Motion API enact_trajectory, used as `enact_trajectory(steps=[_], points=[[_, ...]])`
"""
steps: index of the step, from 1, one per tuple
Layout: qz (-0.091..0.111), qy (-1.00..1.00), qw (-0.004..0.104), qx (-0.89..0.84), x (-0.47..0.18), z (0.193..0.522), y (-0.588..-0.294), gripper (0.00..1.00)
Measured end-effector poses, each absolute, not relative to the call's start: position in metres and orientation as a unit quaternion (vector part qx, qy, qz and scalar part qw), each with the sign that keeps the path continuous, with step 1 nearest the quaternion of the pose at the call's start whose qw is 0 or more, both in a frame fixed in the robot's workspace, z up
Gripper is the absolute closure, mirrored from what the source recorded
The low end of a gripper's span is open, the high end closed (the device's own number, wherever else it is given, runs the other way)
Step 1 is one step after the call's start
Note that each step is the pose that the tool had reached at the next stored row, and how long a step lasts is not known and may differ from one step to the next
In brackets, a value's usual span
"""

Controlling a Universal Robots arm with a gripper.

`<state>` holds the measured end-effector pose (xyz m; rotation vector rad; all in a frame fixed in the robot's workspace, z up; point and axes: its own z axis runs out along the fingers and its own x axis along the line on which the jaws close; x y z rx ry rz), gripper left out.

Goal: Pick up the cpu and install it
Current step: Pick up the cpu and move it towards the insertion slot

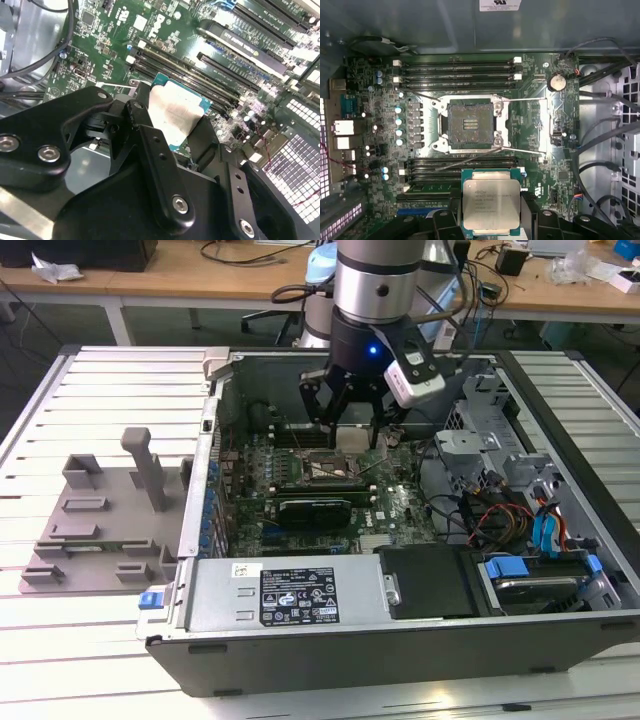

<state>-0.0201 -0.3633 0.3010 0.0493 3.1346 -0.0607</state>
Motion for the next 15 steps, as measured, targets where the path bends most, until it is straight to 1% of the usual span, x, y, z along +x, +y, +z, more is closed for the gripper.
enact_trajectory(steps=[15], points=[[-0.019,1.000,0.003,0.016,-0.0215,0.2922,-0.3550,0.45]])
